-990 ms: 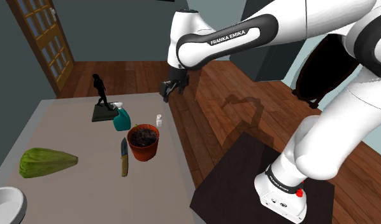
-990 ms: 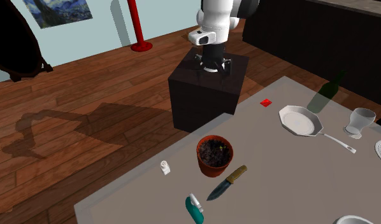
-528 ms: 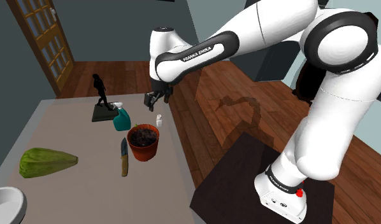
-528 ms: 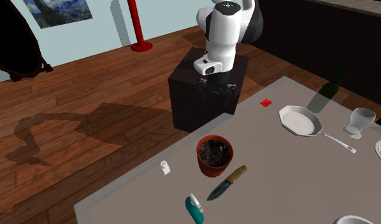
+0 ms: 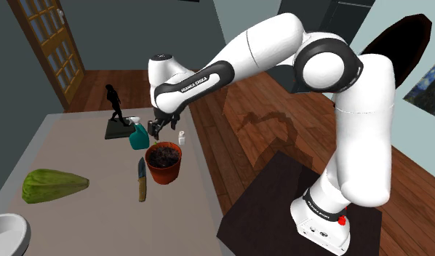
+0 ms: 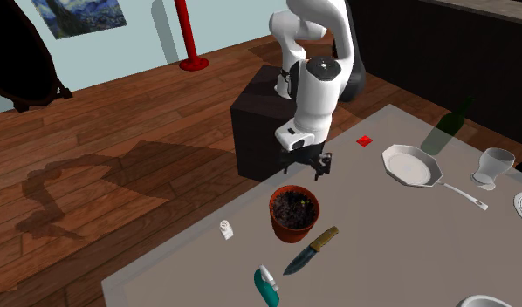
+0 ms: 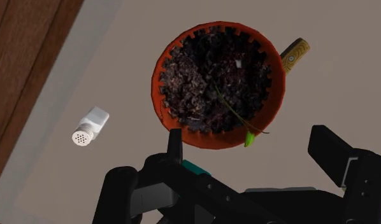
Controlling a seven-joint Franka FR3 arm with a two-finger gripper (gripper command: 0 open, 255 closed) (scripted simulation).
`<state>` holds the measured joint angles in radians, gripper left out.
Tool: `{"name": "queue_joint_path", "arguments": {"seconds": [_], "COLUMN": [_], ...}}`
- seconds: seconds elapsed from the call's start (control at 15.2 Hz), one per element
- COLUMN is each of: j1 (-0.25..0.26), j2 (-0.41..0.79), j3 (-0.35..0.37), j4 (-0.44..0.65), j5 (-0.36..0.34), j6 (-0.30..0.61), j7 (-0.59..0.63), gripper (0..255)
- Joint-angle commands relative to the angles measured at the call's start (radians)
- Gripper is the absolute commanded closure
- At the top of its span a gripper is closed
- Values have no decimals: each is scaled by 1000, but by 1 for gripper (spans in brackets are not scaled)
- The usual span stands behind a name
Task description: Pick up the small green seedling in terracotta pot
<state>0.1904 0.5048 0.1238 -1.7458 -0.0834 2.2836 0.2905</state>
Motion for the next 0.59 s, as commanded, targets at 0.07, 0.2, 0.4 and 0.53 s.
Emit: {"name": "queue_joint_path", "arguments": {"seconds": [0.07,0.2,0.4,0.53], "j1": [22,39,49,50], "j2": [125,209,269,286], "j3": [-4,-7,-9,-11], "j4": [127,220,280,281], "j5": [-17,-26,-31,-33], "j6": [-14,-29,-33,-16], "j7": [8,12,14,15], "gripper": [0,0,0,0]}}
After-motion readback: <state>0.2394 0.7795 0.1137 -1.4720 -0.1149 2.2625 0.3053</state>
